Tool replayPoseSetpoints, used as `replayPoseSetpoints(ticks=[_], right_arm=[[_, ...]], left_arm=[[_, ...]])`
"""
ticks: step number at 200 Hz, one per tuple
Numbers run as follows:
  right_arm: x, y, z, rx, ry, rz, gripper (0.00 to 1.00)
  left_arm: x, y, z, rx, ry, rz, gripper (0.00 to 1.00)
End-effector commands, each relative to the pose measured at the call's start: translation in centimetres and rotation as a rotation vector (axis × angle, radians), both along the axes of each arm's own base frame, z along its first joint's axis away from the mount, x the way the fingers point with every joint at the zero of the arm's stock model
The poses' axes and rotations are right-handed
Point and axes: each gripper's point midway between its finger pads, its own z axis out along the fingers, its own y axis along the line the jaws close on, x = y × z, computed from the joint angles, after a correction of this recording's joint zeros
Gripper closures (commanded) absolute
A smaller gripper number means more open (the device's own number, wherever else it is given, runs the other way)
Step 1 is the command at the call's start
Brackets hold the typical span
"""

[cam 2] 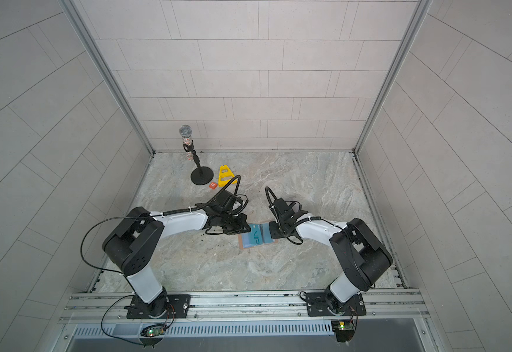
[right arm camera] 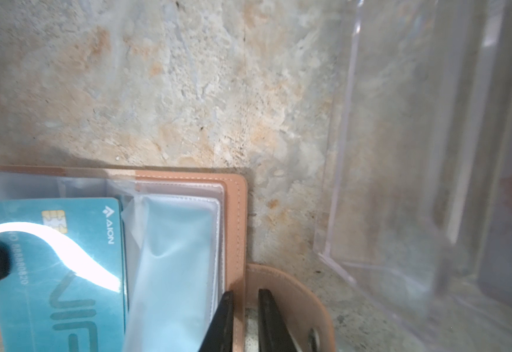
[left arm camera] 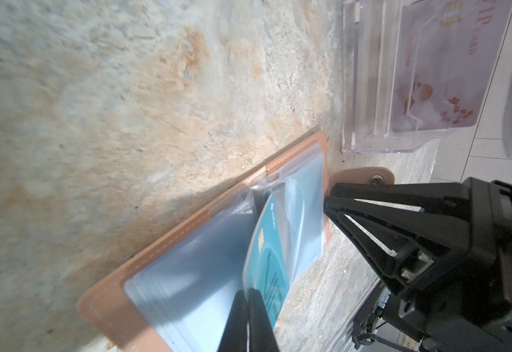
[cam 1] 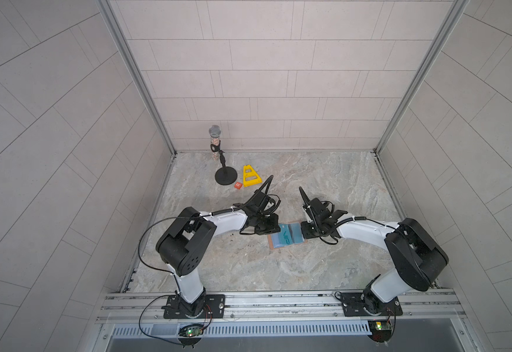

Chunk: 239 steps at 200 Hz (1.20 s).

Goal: Insert credit cards into a card holder
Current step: Insert the credit card into the card slot.

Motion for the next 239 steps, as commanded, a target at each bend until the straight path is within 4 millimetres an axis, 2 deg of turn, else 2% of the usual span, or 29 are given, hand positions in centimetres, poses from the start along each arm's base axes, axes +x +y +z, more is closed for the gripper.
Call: replayPoseSetpoints(ticks=[1, 66, 152, 205, 239], right_arm=[[-1.5, -1.2, -1.9, -0.064, 0.079, 0.005, 0.82], [-1.5, -1.1, -1.8, -0.066, 0.08, 0.007, 0.82], [-1.6, -0.8, -2.0, -0.053, 0.082, 0.012, 0.82], [-1.7, -0.6, -2.2, -0.051, 0.082, 0.012, 0.82], [-1.6, -0.6, -2.1, -0.049, 0.081, 0.013, 0.82]], left_arm=[[-1.4, 1.1, -1.6, 0.062, 0.062, -0.027, 0.99], [-1.3, -0.1, -2.4, 0.033, 0.101, -0.06, 0.99], [-1.0, -0.1, -3.8, 0.041, 0.112, -0.028, 0.99], [-0.4, 0.3, -4.2, 0.059, 0.072, 0.086, 1.0], [-0.5, -0.2, -3.9, 0.021, 0.048, 0.143, 1.0]])
